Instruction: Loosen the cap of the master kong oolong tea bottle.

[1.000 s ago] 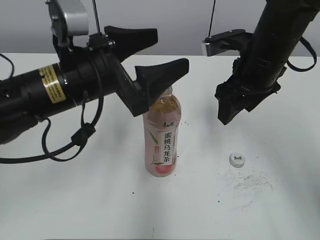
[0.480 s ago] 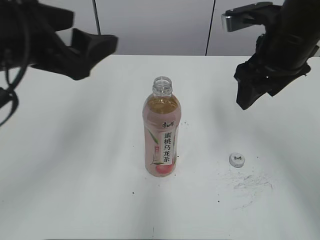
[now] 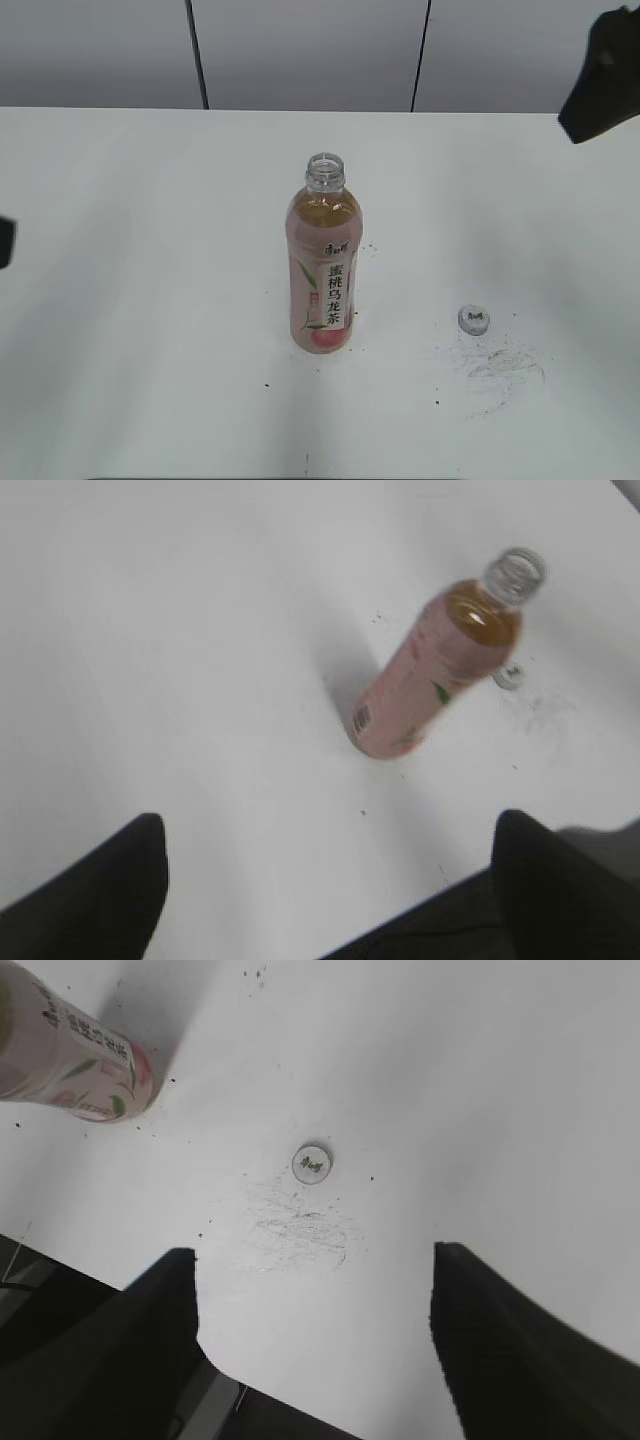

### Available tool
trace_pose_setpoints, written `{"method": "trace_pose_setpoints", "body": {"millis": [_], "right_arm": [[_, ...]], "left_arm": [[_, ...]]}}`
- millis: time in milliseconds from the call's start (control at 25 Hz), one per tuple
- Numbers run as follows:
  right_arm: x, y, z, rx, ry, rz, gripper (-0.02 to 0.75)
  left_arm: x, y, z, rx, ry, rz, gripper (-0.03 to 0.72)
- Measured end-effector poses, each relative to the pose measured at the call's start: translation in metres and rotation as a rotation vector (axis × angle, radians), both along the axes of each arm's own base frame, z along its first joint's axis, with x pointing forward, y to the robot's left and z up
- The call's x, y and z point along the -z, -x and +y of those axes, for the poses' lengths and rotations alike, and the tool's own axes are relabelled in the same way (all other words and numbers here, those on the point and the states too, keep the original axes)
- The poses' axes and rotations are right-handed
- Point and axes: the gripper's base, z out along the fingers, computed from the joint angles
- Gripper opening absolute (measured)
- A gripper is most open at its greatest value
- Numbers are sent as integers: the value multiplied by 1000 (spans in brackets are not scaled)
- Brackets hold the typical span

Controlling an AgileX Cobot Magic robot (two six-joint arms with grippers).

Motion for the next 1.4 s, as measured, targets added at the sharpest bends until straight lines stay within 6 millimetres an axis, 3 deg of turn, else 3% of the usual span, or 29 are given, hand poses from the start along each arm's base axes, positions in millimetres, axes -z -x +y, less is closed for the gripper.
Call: {"method": "trace_pose_setpoints", "body": {"millis": [200, 440, 600, 800, 1000, 1400], "right_arm": [[-17, 53, -21, 32, -49, -77, 544], [6, 130, -52, 38, -70, -120, 544], [32, 179, -72, 38, -95, -175, 544], [60, 220, -89, 37, -136, -271, 544], [83, 235, -95, 42, -189, -395, 544], [83, 236, -95, 44, -205, -438, 544]], "left_arm": [[-5, 58, 33, 56, -62, -29, 585], [4, 106, 65, 65, -132, -106, 584], [20, 116, 71, 67, -119, -148, 573], [25, 110, 67, 64, -87, -224, 560], [27, 107, 66, 64, -80, -242, 552], [27, 106, 66, 65, -88, -250, 532]]}}
